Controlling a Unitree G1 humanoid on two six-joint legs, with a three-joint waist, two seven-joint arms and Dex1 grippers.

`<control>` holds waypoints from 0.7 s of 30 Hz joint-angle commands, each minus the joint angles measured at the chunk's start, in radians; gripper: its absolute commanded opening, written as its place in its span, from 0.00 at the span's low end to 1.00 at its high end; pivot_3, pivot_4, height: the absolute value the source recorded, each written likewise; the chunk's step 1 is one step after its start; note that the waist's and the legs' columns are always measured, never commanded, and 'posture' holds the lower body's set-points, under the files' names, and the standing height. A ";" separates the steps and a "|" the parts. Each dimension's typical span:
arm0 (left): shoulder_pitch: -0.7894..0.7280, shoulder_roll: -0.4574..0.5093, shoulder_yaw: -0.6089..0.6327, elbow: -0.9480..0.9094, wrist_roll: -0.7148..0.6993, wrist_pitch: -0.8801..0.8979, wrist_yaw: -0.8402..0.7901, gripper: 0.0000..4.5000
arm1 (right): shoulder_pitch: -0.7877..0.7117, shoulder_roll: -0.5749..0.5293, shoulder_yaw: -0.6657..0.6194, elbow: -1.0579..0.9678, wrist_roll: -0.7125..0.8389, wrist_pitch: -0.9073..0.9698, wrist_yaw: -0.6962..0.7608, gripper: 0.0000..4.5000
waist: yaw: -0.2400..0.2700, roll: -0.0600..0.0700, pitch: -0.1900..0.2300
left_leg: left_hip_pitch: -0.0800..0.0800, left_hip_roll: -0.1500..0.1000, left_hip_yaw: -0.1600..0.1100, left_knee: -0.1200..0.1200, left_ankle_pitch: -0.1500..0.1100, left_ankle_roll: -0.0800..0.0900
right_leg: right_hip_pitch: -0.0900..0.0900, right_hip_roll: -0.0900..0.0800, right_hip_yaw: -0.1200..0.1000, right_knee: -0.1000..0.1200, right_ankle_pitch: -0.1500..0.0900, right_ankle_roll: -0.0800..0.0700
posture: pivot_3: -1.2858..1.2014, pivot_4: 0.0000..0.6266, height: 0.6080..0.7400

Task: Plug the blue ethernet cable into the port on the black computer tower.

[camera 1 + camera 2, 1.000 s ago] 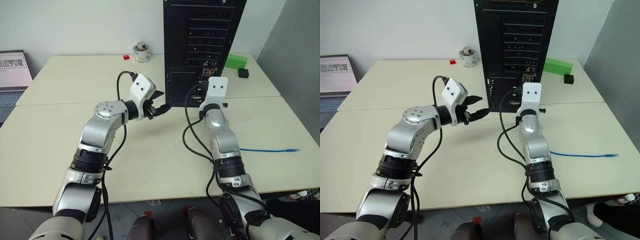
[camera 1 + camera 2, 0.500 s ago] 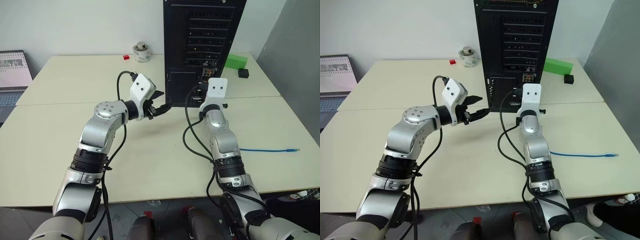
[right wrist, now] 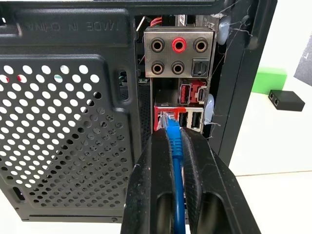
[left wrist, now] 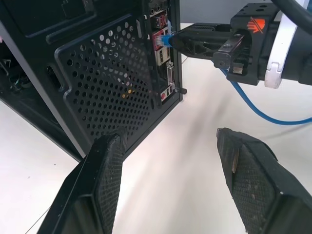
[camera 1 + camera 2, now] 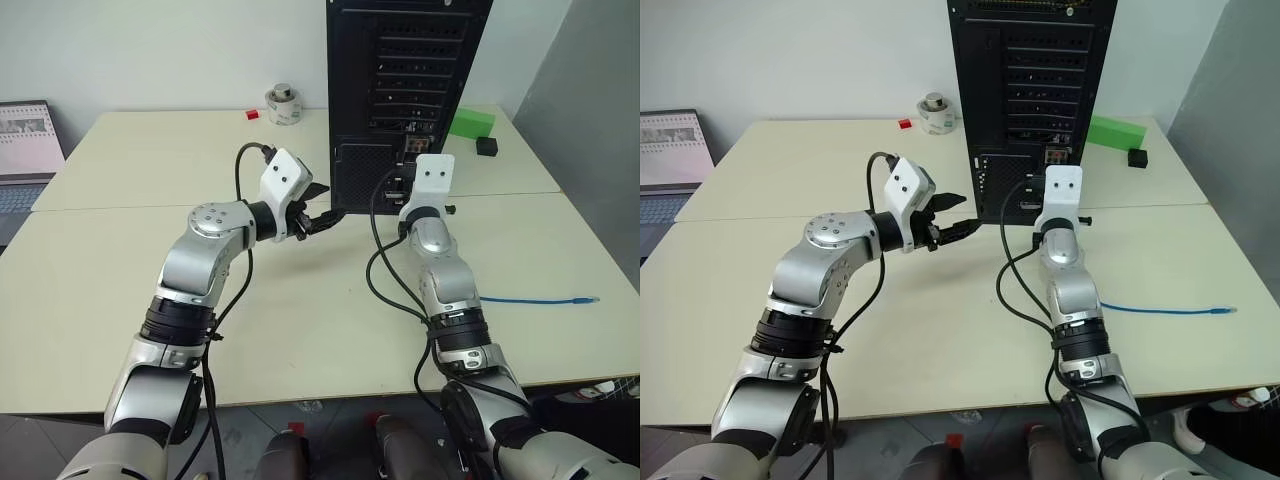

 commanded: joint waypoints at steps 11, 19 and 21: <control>-0.032 0.017 0.015 -0.028 -0.043 0.023 -0.070 0.70 | -0.116 0.054 0.016 0.072 -0.004 -0.047 -0.039 0.00 | -0.010 0.000 0.000 | 0.001 0.001 0.001 0.000 0.000 0.000 | 0.000 0.000 0.001 0.001 0.000 0.000 | 0.52 0.24 1.00; -0.033 0.015 0.020 -0.023 -0.041 0.022 -0.067 0.70 | -0.149 0.053 0.014 0.137 -0.003 -0.081 -0.042 0.00 | -0.019 0.000 0.000 | 0.002 0.001 0.001 0.000 0.000 0.000 | 0.000 0.001 0.001 0.003 0.000 0.000 | 0.52 0.24 1.00; -0.032 0.013 0.020 -0.024 -0.041 0.022 -0.065 0.70 | -0.154 0.052 0.014 0.148 -0.002 -0.086 -0.042 0.00 | -0.022 0.000 0.000 | 0.002 0.001 0.001 0.000 0.000 0.000 | 0.000 0.001 0.001 0.003 0.000 0.000 | 0.52 0.24 1.00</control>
